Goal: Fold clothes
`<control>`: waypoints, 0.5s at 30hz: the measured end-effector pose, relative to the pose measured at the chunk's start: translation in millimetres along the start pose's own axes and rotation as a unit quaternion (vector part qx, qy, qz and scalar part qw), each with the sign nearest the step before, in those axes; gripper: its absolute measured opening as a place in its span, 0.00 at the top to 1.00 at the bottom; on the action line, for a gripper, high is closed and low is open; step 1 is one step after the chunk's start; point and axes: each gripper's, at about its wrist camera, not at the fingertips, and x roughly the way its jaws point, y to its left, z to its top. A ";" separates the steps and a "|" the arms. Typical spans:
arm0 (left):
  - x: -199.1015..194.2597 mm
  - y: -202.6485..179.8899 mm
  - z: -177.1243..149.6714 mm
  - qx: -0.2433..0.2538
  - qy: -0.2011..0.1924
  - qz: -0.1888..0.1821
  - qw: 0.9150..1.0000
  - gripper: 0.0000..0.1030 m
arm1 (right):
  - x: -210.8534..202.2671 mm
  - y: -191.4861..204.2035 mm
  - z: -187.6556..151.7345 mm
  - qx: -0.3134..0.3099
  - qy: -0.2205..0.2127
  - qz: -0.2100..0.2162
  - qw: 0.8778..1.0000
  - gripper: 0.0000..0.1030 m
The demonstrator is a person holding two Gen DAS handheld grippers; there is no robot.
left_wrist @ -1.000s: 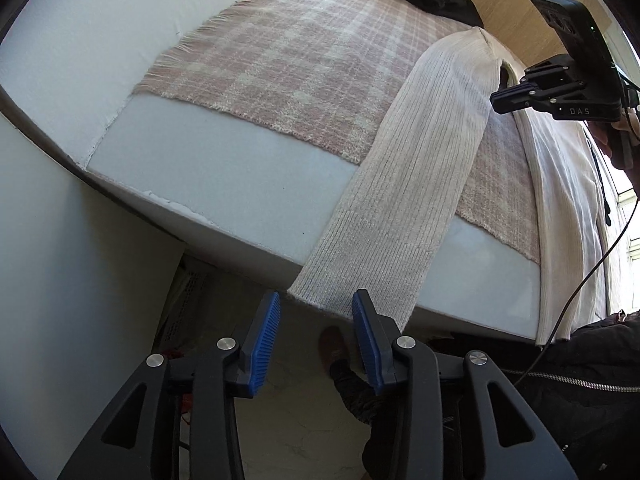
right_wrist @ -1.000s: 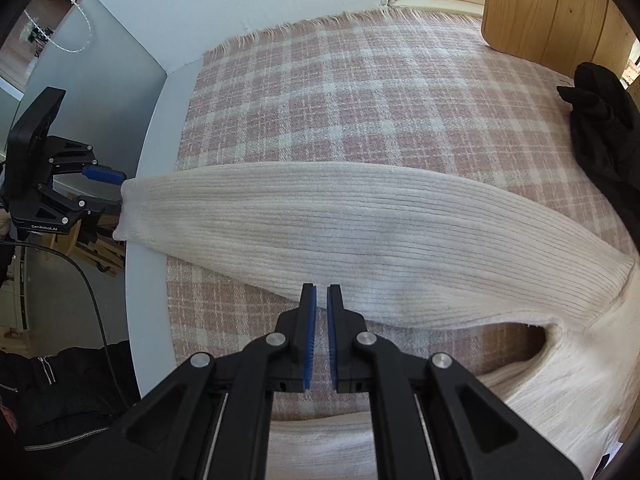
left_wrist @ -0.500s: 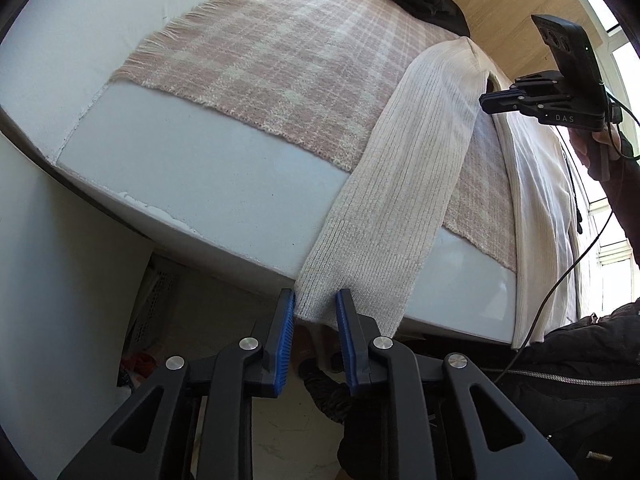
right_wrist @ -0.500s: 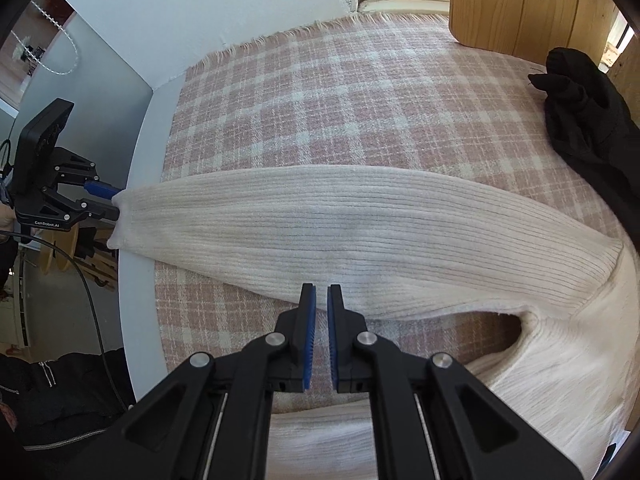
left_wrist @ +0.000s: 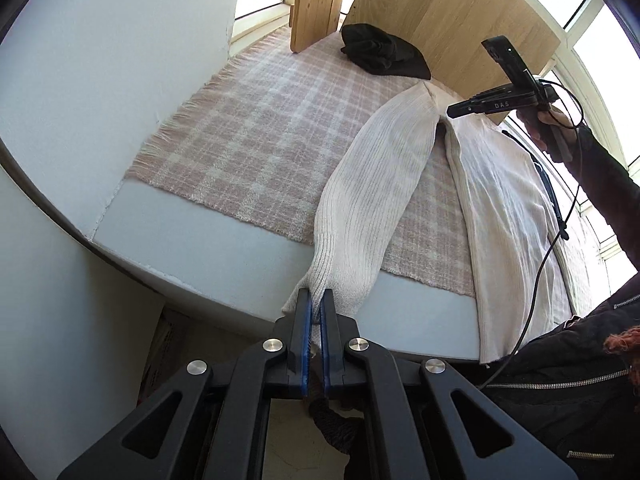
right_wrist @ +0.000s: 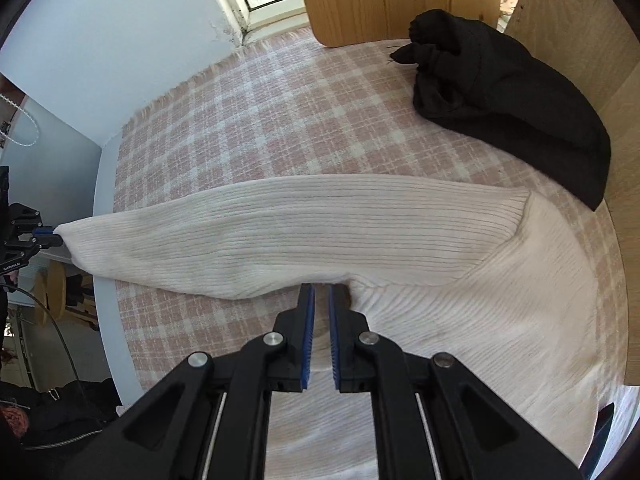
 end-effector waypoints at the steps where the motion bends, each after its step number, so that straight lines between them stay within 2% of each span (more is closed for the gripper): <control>1: 3.9 -5.5 7.0 0.003 -0.007 0.001 1.000 0.97 | -2.6 -12.9 4.7 0.007 0.005 -0.008 1.000 0.86; 4: 11.0 -20.2 24.0 0.015 -0.021 0.007 1.000 0.97 | -3.7 -35.4 23.4 -0.009 0.027 -0.045 0.999 0.82; 8: 10.6 -31.6 34.3 0.030 -0.017 0.023 0.999 0.97 | 10.6 -33.6 52.5 -0.110 0.049 -0.105 0.987 0.72; 11: 12.8 -31.9 36.8 0.027 -0.009 0.031 0.999 0.97 | 28.6 -24.6 68.0 -0.192 0.072 -0.110 0.973 0.69; 15: 15.1 -31.8 40.0 0.028 0.000 0.038 0.999 0.97 | 49.5 -26.3 78.6 -0.243 0.111 -0.096 0.959 0.69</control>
